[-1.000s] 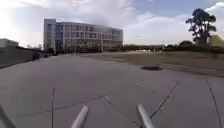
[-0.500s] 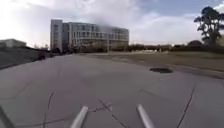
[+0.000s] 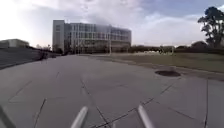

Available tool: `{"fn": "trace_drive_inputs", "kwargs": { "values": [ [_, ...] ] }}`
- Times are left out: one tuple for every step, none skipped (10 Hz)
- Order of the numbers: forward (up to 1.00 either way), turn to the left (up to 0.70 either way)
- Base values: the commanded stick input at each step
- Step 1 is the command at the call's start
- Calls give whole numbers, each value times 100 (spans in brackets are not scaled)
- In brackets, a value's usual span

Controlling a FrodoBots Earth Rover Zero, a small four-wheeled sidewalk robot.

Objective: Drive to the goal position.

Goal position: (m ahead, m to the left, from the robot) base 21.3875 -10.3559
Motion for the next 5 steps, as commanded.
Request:
{"fn": "trace_drive_inputs", "kwargs": {
  "values": [
    [70, 0],
    [70, 0],
    [70, 0],
    [70, 0],
    [70, 0]
  ]
}}
